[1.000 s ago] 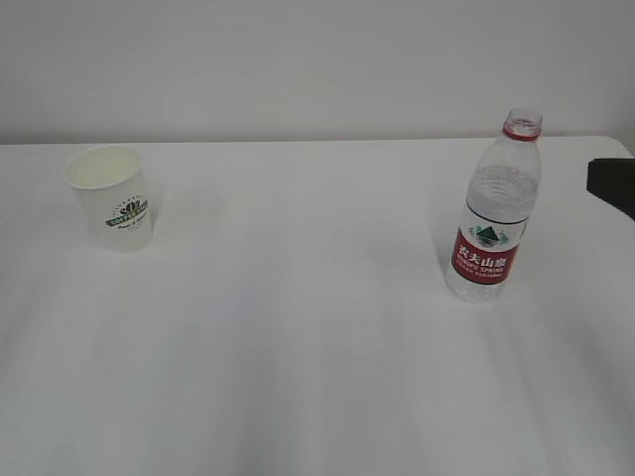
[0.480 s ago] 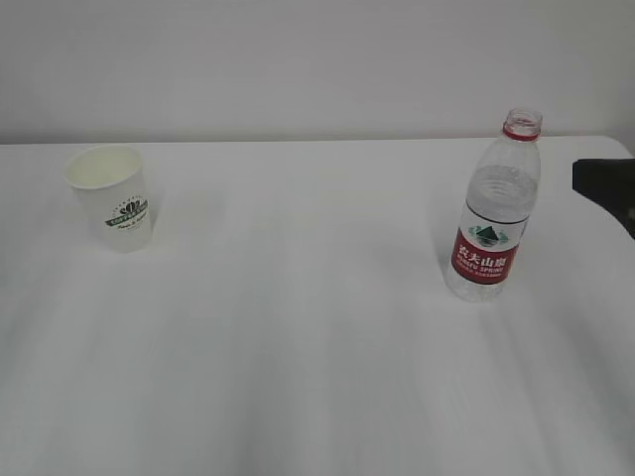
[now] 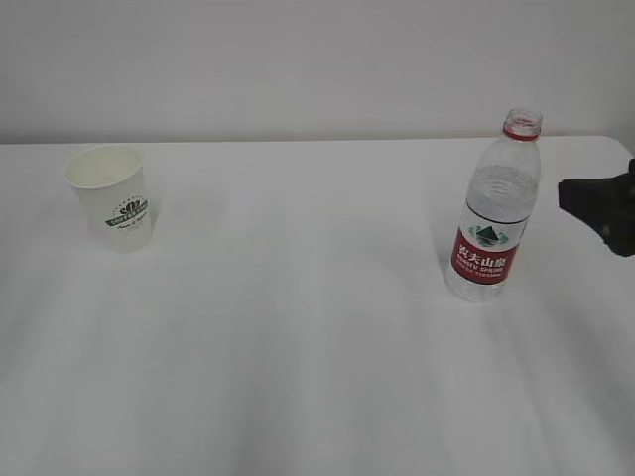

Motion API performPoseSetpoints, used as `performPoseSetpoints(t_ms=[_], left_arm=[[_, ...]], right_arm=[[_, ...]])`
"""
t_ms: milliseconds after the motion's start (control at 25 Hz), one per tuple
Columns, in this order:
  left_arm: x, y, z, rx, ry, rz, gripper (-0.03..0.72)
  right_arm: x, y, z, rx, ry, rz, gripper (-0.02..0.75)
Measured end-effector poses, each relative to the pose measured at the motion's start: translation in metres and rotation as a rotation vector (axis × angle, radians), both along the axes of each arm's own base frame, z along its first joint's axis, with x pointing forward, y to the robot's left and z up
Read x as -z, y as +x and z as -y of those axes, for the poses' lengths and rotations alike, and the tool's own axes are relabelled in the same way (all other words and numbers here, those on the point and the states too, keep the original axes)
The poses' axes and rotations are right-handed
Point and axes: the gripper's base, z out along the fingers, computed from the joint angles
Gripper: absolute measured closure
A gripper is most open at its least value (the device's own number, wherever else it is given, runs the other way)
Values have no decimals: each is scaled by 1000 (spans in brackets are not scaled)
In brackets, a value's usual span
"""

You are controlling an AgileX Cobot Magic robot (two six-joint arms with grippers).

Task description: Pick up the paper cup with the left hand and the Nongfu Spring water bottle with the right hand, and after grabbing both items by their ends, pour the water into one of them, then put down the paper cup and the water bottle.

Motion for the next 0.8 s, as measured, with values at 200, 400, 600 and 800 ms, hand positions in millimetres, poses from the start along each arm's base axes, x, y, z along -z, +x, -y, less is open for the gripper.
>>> performPoseSetpoints(t_ms=[200,400,600,800], left_arm=[[0,0,0,-1,-2,0,112],[0,0,0,-1,-2,0,112],[0,0,0,-1,-2,0,112],[0,0,0,-1,-2,0,112]], right_arm=[[12,7,0,-3,-7,-52,143],[18,9,0,-4,-10,-74,143],[18,9,-2,-15,8,-75,143],[21,5,-7,-57,69,-90,143]])
